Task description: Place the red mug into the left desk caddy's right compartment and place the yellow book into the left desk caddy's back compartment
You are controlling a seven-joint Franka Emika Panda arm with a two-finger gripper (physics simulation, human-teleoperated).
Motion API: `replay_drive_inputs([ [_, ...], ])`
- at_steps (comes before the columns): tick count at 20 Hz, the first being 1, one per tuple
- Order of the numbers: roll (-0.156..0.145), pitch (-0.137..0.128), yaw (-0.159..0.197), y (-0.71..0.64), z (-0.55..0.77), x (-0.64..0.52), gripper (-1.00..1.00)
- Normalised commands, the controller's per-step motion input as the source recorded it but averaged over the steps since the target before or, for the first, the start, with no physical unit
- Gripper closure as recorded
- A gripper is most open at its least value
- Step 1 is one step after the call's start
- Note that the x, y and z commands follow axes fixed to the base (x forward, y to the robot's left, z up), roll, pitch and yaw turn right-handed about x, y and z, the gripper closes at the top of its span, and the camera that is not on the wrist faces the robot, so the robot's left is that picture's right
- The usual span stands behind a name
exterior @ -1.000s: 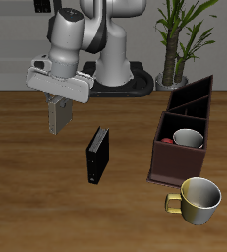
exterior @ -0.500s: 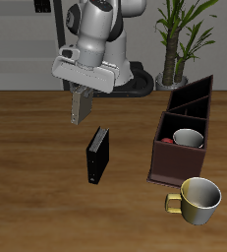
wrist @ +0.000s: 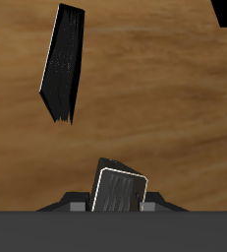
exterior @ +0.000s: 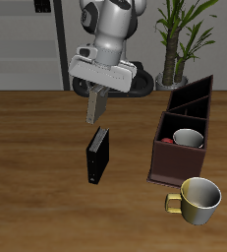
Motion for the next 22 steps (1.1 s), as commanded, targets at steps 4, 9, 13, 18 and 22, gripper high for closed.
replay_drive_inputs([
  [4,0.049,0.022,0.016,0.67,0.15,0.1,1.0],
  [9,0.025,0.013,0.03,0.61,0.11,0.01,1.0],
  [13,0.016,0.017,-0.02,0.48,0.13,0.03,1.0],
  [18,0.017,0.03,0.0,0.33,0.04,0.03,1.0],
  [22,0.061,0.015,-0.007,0.38,0.06,0.03,1.0],
])
